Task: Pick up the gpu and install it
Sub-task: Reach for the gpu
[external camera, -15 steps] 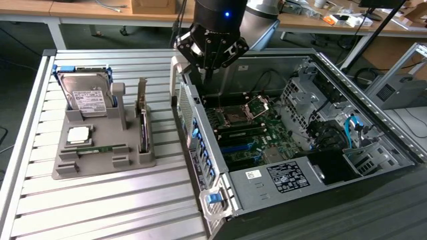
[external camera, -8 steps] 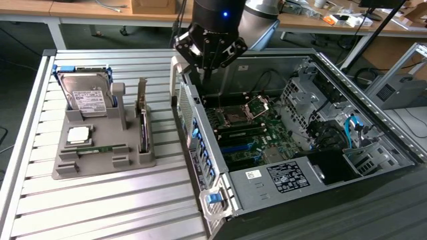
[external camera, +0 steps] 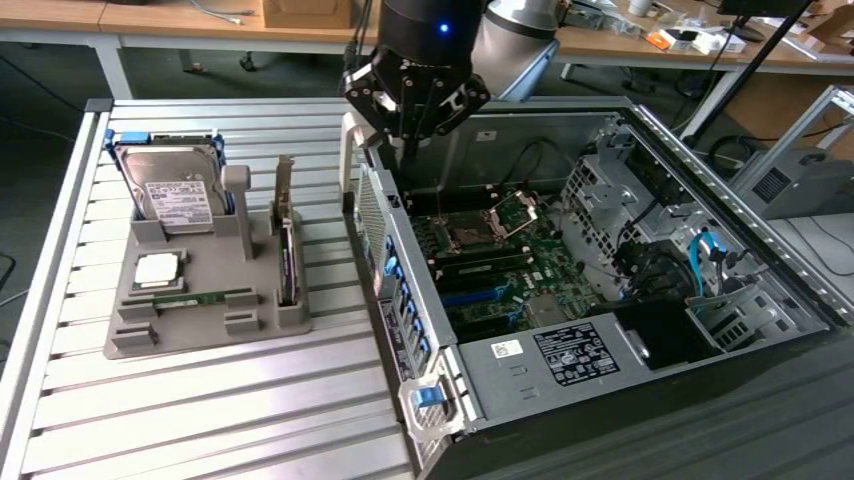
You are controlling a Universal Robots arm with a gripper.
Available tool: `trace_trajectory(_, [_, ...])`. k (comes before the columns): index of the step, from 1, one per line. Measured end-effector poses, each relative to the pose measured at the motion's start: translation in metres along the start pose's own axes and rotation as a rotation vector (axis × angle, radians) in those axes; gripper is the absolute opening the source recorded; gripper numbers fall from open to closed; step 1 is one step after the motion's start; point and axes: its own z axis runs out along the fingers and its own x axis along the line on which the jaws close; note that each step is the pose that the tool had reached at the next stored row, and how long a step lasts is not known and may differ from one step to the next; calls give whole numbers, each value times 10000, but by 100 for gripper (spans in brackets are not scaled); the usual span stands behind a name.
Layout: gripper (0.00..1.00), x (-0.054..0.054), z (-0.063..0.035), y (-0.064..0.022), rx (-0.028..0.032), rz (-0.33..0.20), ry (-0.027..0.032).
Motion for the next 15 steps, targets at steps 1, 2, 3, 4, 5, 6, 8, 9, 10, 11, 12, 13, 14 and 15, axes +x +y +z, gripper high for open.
trace_trajectory(1, [11, 6, 0, 0, 0, 0, 0])
trace_trajectory(2, [11, 11, -1, -1, 0, -1, 0])
trace_trajectory(3, [11, 18, -1, -1, 0, 0, 0])
trace_trajectory(4, [11, 22, 0, -2, 0, 0, -1])
trace_trajectory(5, [11, 28, -1, -2, 0, 0, 0])
trace_trajectory(6, [11, 38, -1, -3, 0, -1, 0])
trace_trajectory(8, [11, 60, -2, -5, 0, -1, 0])
trace_trajectory(9, [11, 65, -2, -5, 0, -1, 0])
trace_trajectory(10, [11, 69, -2, -5, 1, -1, 0])
trace_trajectory(11, [11, 79, -2, -6, 0, -1, 0])
trace_trajectory(12, [11, 85, -2, -6, 0, -1, 0])
trace_trajectory(13, [11, 89, -2, -7, 0, -1, 0])
trace_trajectory(14, [11, 93, -3, -7, 0, -1, 0])
trace_trajectory(15, [11, 97, -3, -7, 0, -1, 0])
